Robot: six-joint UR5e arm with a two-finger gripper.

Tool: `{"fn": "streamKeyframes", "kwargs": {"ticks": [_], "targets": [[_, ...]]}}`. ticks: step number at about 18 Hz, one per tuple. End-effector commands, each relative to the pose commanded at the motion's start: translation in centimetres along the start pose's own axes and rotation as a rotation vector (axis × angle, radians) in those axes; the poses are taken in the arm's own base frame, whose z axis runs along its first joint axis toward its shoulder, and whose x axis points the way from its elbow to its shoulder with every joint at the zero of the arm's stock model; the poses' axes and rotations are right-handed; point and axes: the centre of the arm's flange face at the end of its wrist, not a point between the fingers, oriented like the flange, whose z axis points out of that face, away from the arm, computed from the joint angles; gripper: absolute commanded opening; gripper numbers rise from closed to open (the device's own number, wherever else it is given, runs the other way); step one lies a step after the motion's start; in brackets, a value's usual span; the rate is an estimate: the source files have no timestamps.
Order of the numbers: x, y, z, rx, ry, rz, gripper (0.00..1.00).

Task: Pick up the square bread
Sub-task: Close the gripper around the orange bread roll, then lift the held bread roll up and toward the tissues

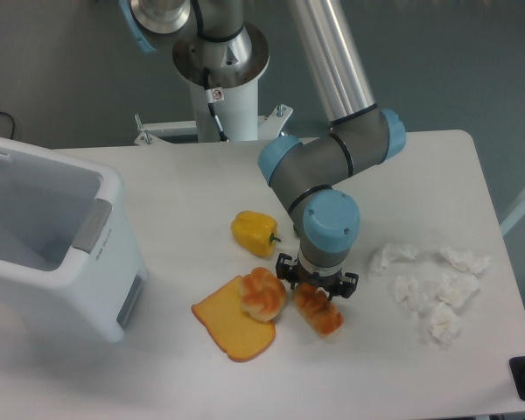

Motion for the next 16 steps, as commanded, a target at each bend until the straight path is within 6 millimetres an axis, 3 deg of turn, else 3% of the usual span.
{"fn": "streamKeyframes", "kwargs": {"ticks": [5, 9, 16], "targets": [[-0.1, -0.1, -0.2, 0.004, -0.004, 0.001, 0.10], [-0.4, -0.1, -0.9, 0.014, -0.012, -0.002, 0.09], [-2.9, -2.0, -6.7, 0.097, -0.098, 0.008, 0.11]]}}
